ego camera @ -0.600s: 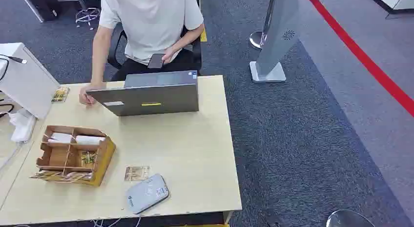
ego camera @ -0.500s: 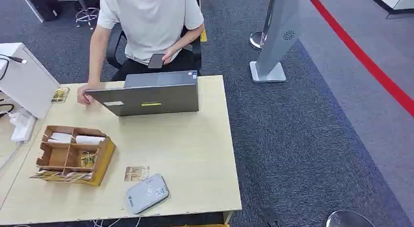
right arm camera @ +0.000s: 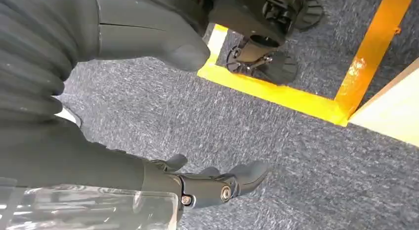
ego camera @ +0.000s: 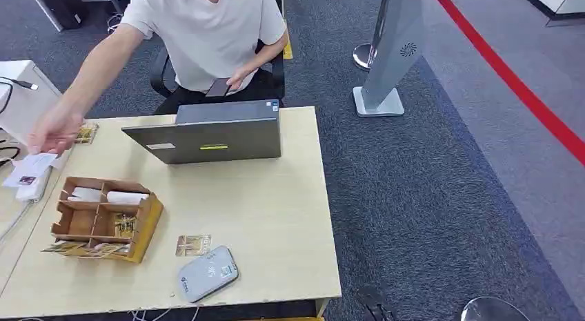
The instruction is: Pass the card to the sensor for recognition and then transmit it.
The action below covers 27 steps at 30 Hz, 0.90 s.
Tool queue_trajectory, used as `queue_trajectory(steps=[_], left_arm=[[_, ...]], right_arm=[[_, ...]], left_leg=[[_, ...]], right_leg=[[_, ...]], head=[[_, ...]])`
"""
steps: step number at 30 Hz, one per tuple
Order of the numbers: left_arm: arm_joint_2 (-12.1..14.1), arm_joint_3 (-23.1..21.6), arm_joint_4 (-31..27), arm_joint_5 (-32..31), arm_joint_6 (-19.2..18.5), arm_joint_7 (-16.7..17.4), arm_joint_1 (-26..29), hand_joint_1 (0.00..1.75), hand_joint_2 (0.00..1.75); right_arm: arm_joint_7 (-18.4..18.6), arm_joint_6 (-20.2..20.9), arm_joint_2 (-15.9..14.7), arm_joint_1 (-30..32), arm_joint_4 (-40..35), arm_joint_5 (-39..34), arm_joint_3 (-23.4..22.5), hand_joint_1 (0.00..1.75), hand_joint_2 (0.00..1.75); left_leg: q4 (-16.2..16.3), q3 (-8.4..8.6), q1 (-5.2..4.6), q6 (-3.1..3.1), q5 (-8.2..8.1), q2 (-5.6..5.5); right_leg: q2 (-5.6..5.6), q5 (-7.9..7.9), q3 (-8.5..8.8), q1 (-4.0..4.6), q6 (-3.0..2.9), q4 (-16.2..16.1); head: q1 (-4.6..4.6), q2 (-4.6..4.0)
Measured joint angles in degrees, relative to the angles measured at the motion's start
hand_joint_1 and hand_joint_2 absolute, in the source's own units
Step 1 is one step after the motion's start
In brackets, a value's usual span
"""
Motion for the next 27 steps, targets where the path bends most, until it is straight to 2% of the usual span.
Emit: queue_trajectory(steps=[5, 9, 27], left_arm=[[1.16, -8.92, -1.92, -6.86, 1.88, 0.13, -0.14, 0.00, 1.75], [2.23, -13.90, -2.01, -10.54, 2.03, 1.55, -1.03, 0.00, 1.75], [9.19, -44.22, -1.99, -30.17, -0.61, 13.59, -8.77, 0.00, 1.75]], right_arm=[[0.37, -0.57, -0.52, -1.02, 1.77, -0.72, 1.35, 0.00, 1.75], [0.59, -0.79, -0.85, -1.28, 2.40, -1.09, 2.14, 0.00, 1.75], [3.74, -0.96, -3.21, -2.22, 4.04, -4.96, 7.41, 0.00, 1.75]], left_leg=[[0.02, 0.00, 0.00, 0.00, 0.00, 0.01], [0.03, 0.00, 0.00, 0.00, 0.00, 0.01], [0.05, -0.02, 0.00, 0.01, 0.01, 0.02]], right_leg=[[0.01, 0.00, -0.03, 0.00, 0.00, 0.00], [0.01, 0.00, -0.03, 0.00, 0.00, 0.00], [0.04, 0.02, -0.05, 0.00, -0.01, 0.00]], head=[[0.02, 0.00], [0.02, 0.02], [0.02, 0.00]])
